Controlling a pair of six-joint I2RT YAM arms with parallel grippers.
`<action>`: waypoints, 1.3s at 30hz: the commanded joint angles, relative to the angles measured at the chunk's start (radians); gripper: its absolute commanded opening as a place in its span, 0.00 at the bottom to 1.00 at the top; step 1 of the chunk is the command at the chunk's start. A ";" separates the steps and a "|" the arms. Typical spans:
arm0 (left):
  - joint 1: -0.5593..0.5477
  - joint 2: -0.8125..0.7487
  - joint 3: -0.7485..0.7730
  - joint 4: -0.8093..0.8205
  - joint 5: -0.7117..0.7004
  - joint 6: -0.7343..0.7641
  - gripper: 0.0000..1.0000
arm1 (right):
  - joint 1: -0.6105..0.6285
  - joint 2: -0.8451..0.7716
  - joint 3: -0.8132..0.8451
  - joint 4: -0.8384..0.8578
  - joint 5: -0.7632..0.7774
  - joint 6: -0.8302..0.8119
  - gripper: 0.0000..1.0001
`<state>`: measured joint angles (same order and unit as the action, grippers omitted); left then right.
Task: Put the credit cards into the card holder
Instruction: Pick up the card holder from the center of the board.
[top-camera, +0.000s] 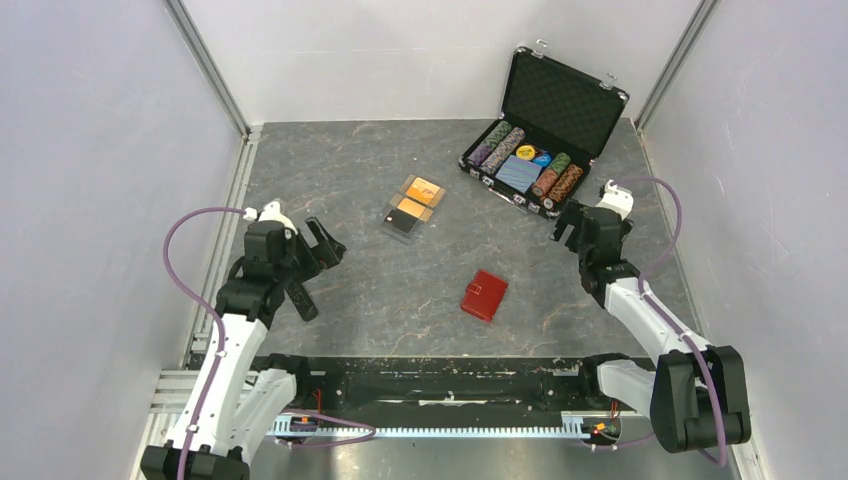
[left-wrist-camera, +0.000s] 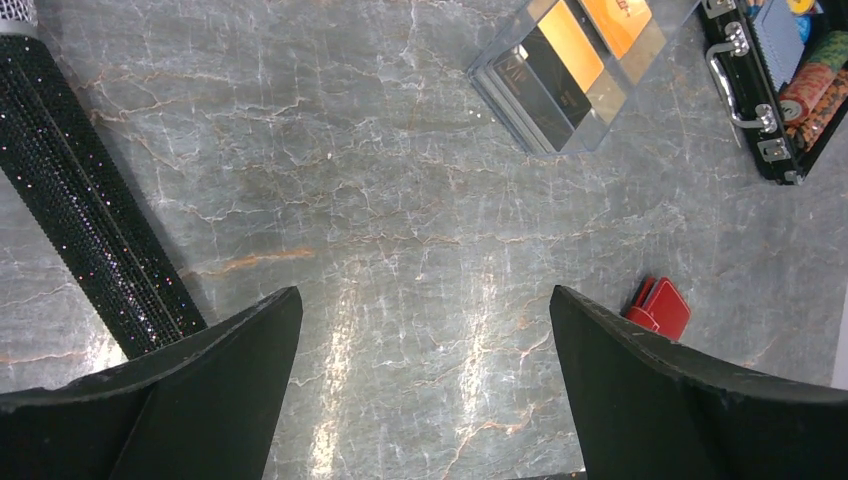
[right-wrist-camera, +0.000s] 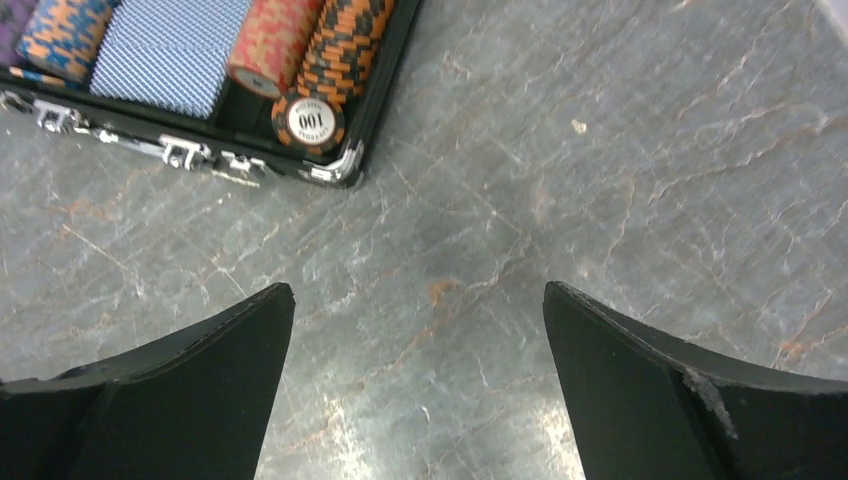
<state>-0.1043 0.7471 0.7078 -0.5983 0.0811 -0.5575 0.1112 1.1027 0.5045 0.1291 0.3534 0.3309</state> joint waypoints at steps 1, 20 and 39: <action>0.003 0.021 0.049 -0.034 -0.004 -0.010 1.00 | 0.002 0.011 0.084 -0.211 -0.036 0.061 0.98; -0.019 0.325 0.034 0.250 0.388 -0.130 1.00 | 0.002 -0.009 0.111 -0.333 -0.288 0.004 0.98; -0.526 1.023 0.341 0.400 0.518 -0.210 0.93 | 0.054 0.001 -0.075 -0.280 -0.799 0.259 0.88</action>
<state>-0.5957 1.6821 0.9768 -0.2447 0.5484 -0.7158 0.1486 1.1137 0.4969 -0.2245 -0.3275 0.4866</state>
